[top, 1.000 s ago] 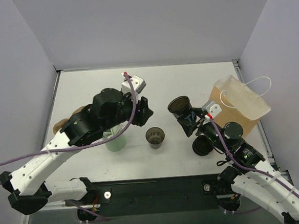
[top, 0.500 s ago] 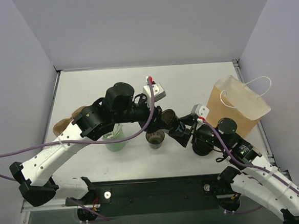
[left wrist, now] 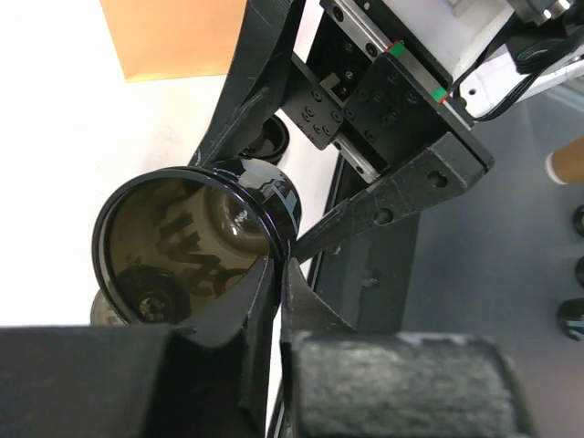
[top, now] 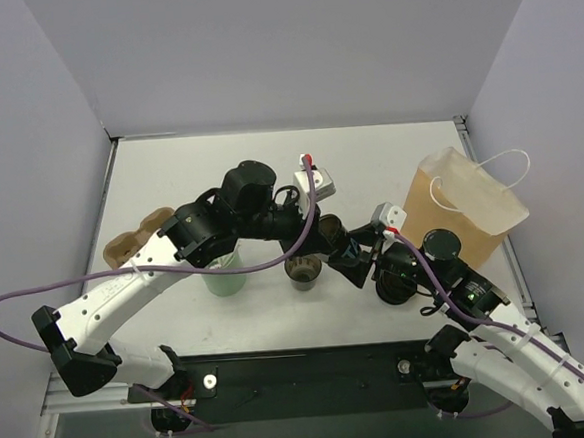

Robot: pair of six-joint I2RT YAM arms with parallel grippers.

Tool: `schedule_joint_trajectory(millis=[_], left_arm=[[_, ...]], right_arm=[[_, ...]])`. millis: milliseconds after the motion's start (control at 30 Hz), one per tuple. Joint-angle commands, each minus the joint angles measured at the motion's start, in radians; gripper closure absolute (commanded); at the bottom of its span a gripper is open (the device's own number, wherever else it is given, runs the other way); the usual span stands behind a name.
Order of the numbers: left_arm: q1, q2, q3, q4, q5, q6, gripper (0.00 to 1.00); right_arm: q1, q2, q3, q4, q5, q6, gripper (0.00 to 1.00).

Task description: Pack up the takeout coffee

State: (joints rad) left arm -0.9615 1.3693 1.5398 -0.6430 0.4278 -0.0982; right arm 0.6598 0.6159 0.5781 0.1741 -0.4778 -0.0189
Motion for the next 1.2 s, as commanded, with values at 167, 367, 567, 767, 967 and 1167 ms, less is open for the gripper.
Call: schedule_joint_trajectory(millis=[167,367,567,767,967,1167], left_arm=[[0.030,0.024,-0.010,0.043,0.037,-0.008,1.00],[0.139,0.010,-0.007,0.025,-0.113,-0.005,1.00],[0.276,0.016,-0.001,0.063,-0.204,0.000,1.00],[0.394,0.121,0.057,0.062,-0.544,0.092,1.00],[0.472,0.397,0.256,-0.064,-0.716,0.193,1.00],[0.515,0.640,0.417,-0.135,-0.715,0.224,1.00]], right_arm=[[-0.005,0.010,0.029,0.114,-0.003,0.014,0.30],[-0.005,0.004,0.025,0.056,0.077,0.019,0.08],[-0.005,0.008,0.028,-0.005,0.116,0.019,0.01],[-0.003,0.027,0.071,-0.099,0.110,0.068,0.00],[0.004,0.015,0.057,-0.140,0.108,0.146,0.00],[0.023,0.018,0.063,-0.159,0.211,0.238,0.00]])
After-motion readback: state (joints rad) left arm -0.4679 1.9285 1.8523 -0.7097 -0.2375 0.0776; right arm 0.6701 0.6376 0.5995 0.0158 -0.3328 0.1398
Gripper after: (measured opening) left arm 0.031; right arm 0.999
